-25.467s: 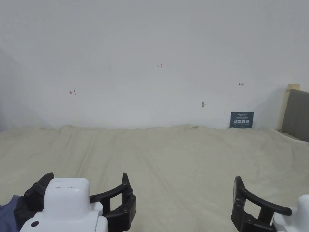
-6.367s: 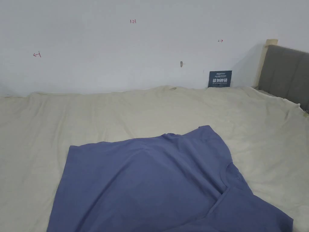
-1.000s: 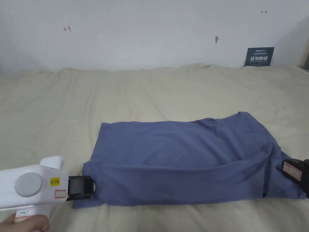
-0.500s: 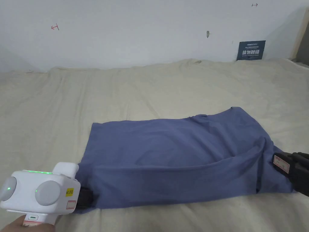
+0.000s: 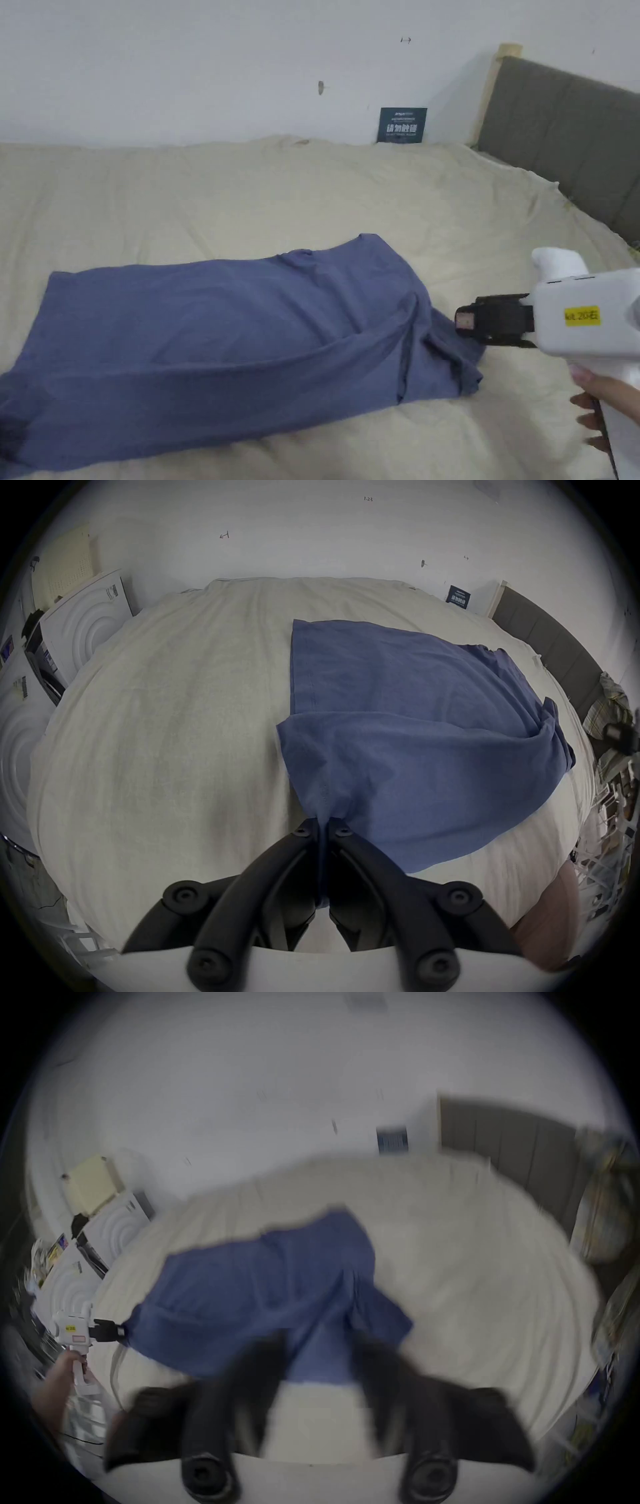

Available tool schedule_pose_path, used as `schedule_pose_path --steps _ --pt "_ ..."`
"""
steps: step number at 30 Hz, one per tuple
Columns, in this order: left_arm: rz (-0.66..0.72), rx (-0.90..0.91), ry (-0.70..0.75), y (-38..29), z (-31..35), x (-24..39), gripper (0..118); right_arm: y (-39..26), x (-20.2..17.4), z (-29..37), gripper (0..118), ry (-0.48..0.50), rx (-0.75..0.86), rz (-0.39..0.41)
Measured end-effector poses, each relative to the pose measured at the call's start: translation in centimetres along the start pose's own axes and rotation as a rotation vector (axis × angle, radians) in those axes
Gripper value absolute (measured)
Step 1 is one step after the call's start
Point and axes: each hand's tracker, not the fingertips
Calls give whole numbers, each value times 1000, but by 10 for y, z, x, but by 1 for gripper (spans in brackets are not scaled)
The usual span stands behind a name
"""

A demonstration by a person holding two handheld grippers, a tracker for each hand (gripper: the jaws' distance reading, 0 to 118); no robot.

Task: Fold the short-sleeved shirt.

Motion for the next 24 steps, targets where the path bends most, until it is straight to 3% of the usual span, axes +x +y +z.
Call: schedule_pose_path --steps 3,5,8,12,13,14,15,16,22,24 --pt "4 10 2 1 5 5 5 -6 27 -46 86 -37 -168 -177" --pt "-3 10 3 2 6 4 5 -9 42 -69 86 22 -235 -301" --pt "-16 -3 3 4 6 2 5 -6 50 -89 86 -12 -243 -301" --pt "-12 -22 1 4 3 0 5 -2 59 -102 85 -33 -225 -380" --pt "-9 -23 0 4 2 0 5 -2 58 -99 82 -45 -208 -381" --pt "-9 -24 0 4 1 1 5 1 56 -97 57 -98 -207 -359" --pt "-8 -26 0 4 1 1 5 2 57 -98 11 -117 -207 -306" --pt "-5 -29 -1 4 -2 -1 5 0 58 -97 3 -77 -213 -283" --pt "7 -34 -11 8 1 -6 5 -4 56 -72 3 -55 -177 -192" --pt "94 -29 -63 11 8 -12 5 6 53 -52 3 -20 -157 -180"
